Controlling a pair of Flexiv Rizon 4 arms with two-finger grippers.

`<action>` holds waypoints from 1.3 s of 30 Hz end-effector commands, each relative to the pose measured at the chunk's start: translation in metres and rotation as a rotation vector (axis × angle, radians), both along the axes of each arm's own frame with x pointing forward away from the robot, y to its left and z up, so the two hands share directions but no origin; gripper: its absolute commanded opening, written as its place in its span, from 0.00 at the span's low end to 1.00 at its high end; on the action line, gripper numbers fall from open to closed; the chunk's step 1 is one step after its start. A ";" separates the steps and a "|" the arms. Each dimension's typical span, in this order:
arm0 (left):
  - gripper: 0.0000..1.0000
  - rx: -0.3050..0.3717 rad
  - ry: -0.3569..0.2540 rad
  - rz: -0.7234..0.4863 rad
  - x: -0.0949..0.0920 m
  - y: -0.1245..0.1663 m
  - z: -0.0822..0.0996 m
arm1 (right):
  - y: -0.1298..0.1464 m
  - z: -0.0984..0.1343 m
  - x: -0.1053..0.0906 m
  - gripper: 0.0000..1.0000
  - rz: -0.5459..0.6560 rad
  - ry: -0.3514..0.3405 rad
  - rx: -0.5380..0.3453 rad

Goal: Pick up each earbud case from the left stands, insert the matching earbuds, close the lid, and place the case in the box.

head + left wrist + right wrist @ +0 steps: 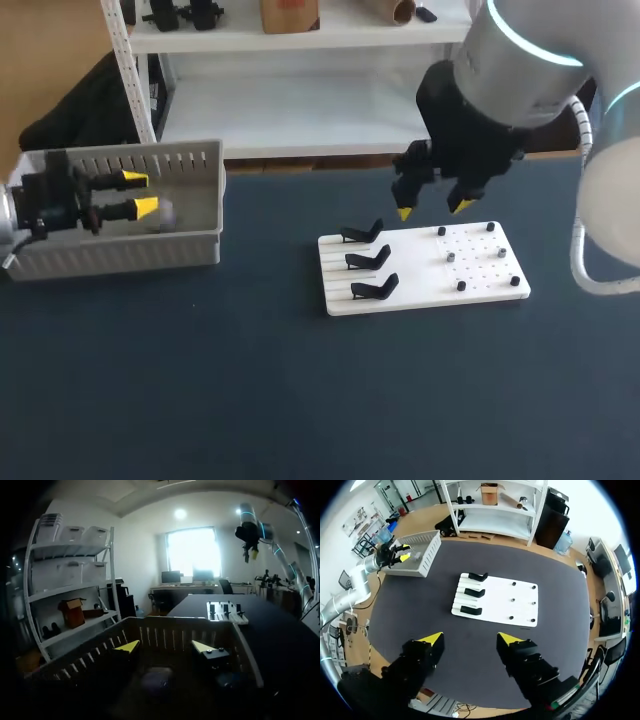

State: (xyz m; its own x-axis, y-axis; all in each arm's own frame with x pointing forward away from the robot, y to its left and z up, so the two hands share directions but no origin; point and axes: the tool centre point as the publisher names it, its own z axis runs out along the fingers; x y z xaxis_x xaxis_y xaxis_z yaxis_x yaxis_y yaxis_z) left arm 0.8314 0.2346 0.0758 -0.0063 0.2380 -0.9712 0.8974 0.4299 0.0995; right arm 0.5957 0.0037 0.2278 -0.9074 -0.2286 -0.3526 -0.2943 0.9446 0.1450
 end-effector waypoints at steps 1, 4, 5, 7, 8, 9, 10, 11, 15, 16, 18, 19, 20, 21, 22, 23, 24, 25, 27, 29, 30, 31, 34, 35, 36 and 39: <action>1.00 0.020 -0.031 0.004 -0.014 0.003 0.031 | -0.011 0.000 -0.005 0.79 0.018 -0.027 0.040; 1.00 0.029 -0.035 -0.010 -0.021 0.000 0.046 | -0.015 0.004 -0.005 0.90 0.037 -0.033 0.084; 1.00 0.026 -0.032 -0.018 -0.025 -0.003 0.051 | -0.016 0.004 -0.005 1.00 0.056 -0.032 0.108; 1.00 0.023 -0.025 -0.024 -0.033 -0.009 0.059 | -0.018 0.006 -0.006 1.00 0.071 -0.024 0.138; 1.00 0.023 -0.025 -0.025 -0.038 -0.011 0.062 | -0.020 0.006 -0.006 1.00 0.076 -0.025 0.162; 1.00 0.019 -0.021 -0.024 -0.043 -0.014 0.065 | -0.022 0.007 -0.007 1.00 0.082 -0.026 0.177; 1.00 0.018 -0.020 -0.024 -0.047 -0.016 0.068 | -0.023 0.007 -0.007 1.00 0.093 -0.025 0.181; 1.00 0.015 -0.017 -0.023 -0.050 -0.016 0.069 | -0.024 0.007 -0.007 1.00 0.106 -0.013 0.179; 1.00 0.001 -0.024 -0.019 -0.071 -0.026 0.081 | -0.034 0.004 -0.010 1.00 0.144 -0.008 0.182; 1.00 -0.001 -0.019 -0.020 -0.076 -0.028 0.083 | -0.037 0.004 -0.011 1.00 0.154 -0.008 0.179; 1.00 -0.010 -0.008 -0.026 -0.084 -0.033 0.087 | -0.043 0.002 -0.013 1.00 0.176 -0.003 0.172; 1.00 -0.008 -0.004 -0.024 -0.091 -0.039 0.089 | -0.047 0.000 -0.013 1.00 0.171 -0.011 0.172; 1.00 -0.002 0.016 -0.025 -0.096 -0.044 0.091 | -0.052 -0.001 -0.014 1.00 0.189 -0.024 0.193; 1.00 0.008 0.015 -0.018 -0.101 -0.050 0.093 | -0.056 -0.003 -0.016 1.00 0.205 -0.050 0.194; 1.00 0.009 0.018 -0.013 -0.106 -0.053 0.094 | -0.061 -0.005 -0.017 1.00 0.222 -0.072 0.197; 1.00 0.005 0.016 -0.006 -0.109 -0.055 0.095 | -0.065 -0.006 -0.018 1.00 0.238 -0.111 0.198; 1.00 -0.001 0.008 0.002 -0.113 -0.058 0.096 | -0.070 -0.009 -0.017 1.00 0.241 -0.120 0.211; 1.00 0.001 0.013 0.002 -0.117 -0.063 0.097 | -0.074 -0.010 -0.017 1.00 0.252 -0.146 0.207; 1.00 -0.009 0.003 0.015 -0.122 -0.069 0.099 | -0.083 -0.012 -0.015 1.00 0.268 -0.179 0.234; 1.00 -0.034 0.006 0.026 -0.126 -0.073 0.099 | -0.091 -0.013 -0.011 1.00 0.292 -0.204 0.256; 1.00 -0.040 0.015 0.027 -0.128 -0.075 0.099 | -0.095 -0.014 -0.009 1.00 0.304 -0.208 0.272; 1.00 -0.052 0.016 0.029 -0.128 -0.071 0.097 | -0.099 -0.014 -0.007 1.00 0.319 -0.212 0.292; 1.00 -0.082 0.037 0.046 -0.134 -0.081 0.099 | -0.109 -0.015 0.000 1.00 0.348 -0.189 0.345; 1.00 -0.102 0.040 0.056 -0.136 -0.084 0.100 | -0.109 -0.015 0.000 1.00 0.348 -0.189 0.345; 1.00 -0.102 0.040 0.056 -0.136 -0.084 0.100 | -0.109 -0.015 0.000 1.00 0.348 -0.189 0.345; 1.00 -0.102 0.040 0.056 -0.136 -0.084 0.100 | -0.109 -0.015 0.000 1.00 0.348 -0.189 0.345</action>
